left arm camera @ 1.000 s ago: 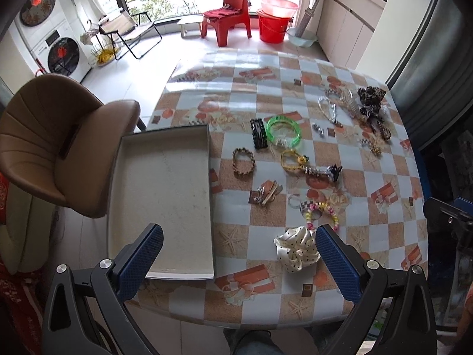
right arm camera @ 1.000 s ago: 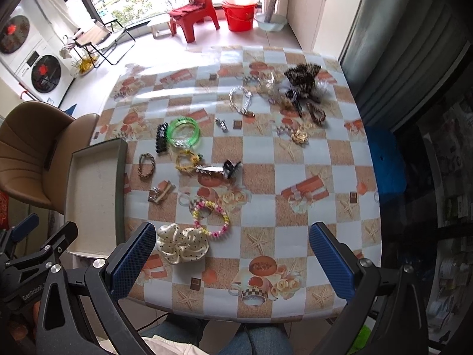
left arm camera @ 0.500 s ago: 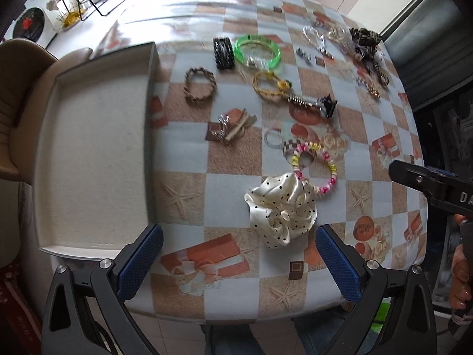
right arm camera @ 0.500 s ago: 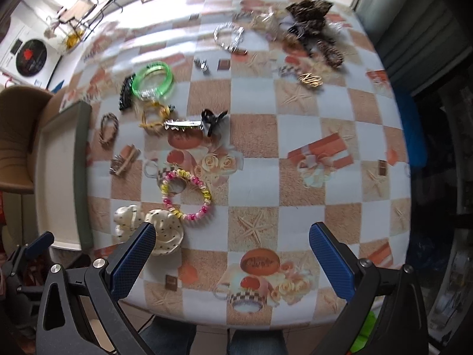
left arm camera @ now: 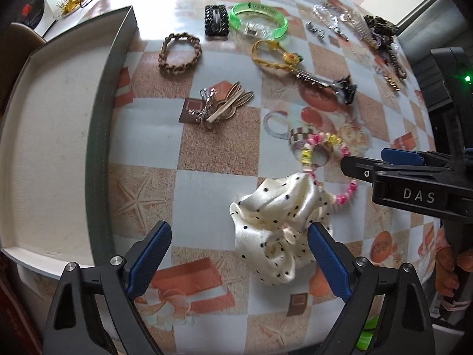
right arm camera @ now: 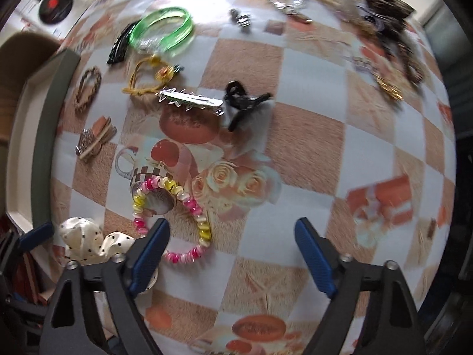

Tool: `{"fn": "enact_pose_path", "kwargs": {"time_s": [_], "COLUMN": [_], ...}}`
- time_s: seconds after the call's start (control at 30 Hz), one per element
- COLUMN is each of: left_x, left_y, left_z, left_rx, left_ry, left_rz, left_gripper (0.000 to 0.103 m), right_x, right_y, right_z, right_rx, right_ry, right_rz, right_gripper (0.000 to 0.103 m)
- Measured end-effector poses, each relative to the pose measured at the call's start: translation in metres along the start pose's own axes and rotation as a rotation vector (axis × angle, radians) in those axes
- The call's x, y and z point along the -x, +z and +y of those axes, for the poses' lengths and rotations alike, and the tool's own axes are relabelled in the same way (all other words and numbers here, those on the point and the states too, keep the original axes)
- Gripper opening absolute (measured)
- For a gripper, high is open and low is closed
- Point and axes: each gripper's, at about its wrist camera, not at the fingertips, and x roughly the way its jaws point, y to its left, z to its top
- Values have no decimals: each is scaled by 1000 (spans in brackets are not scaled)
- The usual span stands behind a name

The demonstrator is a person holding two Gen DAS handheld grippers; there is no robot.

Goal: Organize jewelry
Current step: 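Grasp the white polka-dot scrunchie with the left gripper while the right grasps the beaded bracelet, then carry scrunchie and beaded bracelet into the white tray with both grippers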

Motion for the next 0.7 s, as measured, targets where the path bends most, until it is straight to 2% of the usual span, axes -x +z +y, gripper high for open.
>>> {"fn": "enact_pose_path", "kwargs": {"time_s": [0.03,0.13,0.2,0.23,0.3,0.33,0.4,0.5,0.7], "left_x": [-3,-9,-11,-10,-10,-10,-9,-3,23], "left_y": [0,-1,1,1,3,4,6,11,12], "left_z": [0,1,0,-1,-4,-4,-6,-11,-17], "left_rx": [0,0,-11,-19,-32,-29,-29,-26,-13], "left_ry": [3,7,17,19,1,-10,-28,-51,-92], "left_rz": [5,18,14,5,5,7,3,-10,-53], "left_gripper": [84,74,60,44,25,23,16,16,16], "right_x": [-3,-6,-6,-7,-5,-4,-3,-1,27], "right_y": [1,3,4,5,6,5,7,10,20], "right_z": [3,12,18,23,28,30,35,37,7], "right_rx": [13,54,73,81,94,99,104,59,-57], "right_ry": [-4,-37,-58,-64,-66,-63,-60,-36,61], "right_rz": [4,-14,-23,-33,-41,-42,-39,-33,-41], "right_gripper": [76,72,66,63,47,41,11,9,9]}}
